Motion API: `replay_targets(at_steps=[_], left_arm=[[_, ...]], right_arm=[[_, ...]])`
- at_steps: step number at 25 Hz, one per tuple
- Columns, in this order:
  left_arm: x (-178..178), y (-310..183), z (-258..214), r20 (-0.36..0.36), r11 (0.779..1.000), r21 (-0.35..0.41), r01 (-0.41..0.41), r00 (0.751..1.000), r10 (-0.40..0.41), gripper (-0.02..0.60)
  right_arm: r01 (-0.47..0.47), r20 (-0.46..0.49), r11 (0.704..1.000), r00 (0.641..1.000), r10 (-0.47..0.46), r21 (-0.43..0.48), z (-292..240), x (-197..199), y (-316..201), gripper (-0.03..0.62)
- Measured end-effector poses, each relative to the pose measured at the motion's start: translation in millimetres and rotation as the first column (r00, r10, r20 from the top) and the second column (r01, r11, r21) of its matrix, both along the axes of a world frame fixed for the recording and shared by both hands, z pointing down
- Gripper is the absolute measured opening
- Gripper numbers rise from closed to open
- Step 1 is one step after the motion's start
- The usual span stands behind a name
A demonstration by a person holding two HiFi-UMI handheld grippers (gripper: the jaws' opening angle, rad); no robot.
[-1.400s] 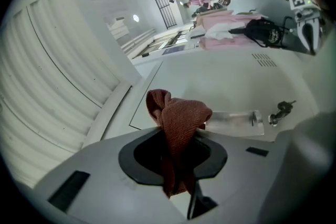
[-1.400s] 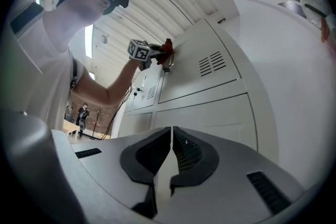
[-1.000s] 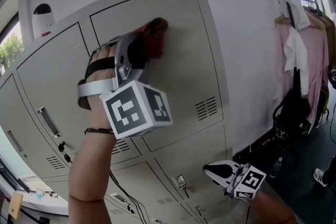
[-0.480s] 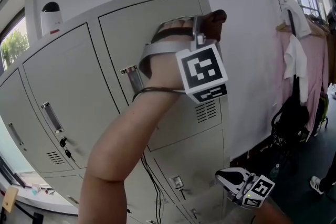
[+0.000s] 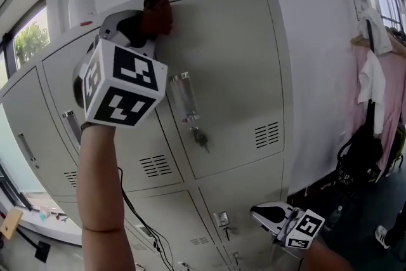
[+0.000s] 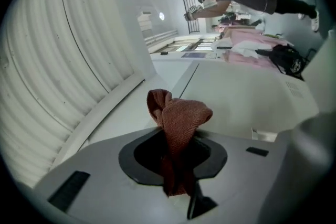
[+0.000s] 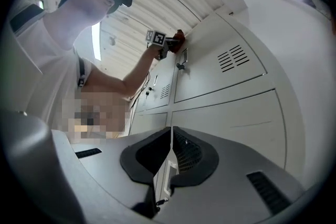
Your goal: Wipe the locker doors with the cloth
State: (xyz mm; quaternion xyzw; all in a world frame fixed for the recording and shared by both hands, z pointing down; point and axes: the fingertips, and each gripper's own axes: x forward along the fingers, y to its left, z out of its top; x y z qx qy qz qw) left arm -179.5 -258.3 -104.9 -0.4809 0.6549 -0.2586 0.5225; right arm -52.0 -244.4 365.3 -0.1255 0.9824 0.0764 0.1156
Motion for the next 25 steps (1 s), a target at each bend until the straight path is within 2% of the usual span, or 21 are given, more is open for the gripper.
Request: replay_targets(at_steps=[4,8,14,19,22,25], left_arm=[[-26.1,12.5,11.6,-0.010,0.999,-0.033,0.031,0.999,-0.032,0.083],[-7.3,1.8,4.3,0.068,0.998,0.010,0.063,0.996,-0.063,0.083],[72.2,-36.7,-28.6,0.128,0.998,0.058,-0.006,0.992,-0.002,0.083],[150.8,-70.9,-29.8,0.212,0.999,0.016,-0.048,0.976,0.044,0.083],[182.9,-84.8,-29.8,0.229,0.997,-0.012,-0.081,0.970,0.082,0.083],[205.6,-93.9,-9.1,0.276,0.996,-0.062,-0.059,0.958,0.074,0.080]], right_arm=[[0.067,-0.019,0.998,0.998,-0.067,0.002,2.7,-26.4,3.1,0.023],[0.081,-0.011,0.997,0.997,-0.081,0.003,3.8,-35.4,4.4,0.023],[-0.014,0.036,0.999,0.999,0.015,-0.042,12.0,0.6,-0.3,0.023],[-0.118,0.080,0.989,0.989,0.125,-0.089,21.2,44.1,-4.9,0.023],[-0.160,0.076,0.982,0.983,0.168,-0.105,25.7,61.0,-0.6,0.023],[-0.195,0.066,0.975,0.977,0.203,-0.109,30.9,74.2,3.7,0.023]])
